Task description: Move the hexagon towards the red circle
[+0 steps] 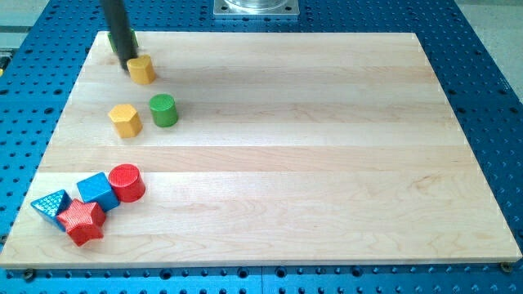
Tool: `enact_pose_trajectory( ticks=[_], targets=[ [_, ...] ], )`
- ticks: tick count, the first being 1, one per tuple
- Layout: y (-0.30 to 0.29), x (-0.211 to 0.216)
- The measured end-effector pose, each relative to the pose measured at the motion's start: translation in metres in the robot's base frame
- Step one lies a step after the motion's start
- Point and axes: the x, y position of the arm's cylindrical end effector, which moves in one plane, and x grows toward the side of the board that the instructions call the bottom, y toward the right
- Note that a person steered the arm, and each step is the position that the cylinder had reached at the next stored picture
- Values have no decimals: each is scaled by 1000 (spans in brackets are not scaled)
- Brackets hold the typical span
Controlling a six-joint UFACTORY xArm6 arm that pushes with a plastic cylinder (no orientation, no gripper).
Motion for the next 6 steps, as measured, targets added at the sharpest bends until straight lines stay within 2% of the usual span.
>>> enact_pose_trajectory(
  ticks=[1, 2, 5, 6],
  targets=[
    [-31, 32],
    [-28, 72],
    [106, 144],
    [127, 161]
  ],
)
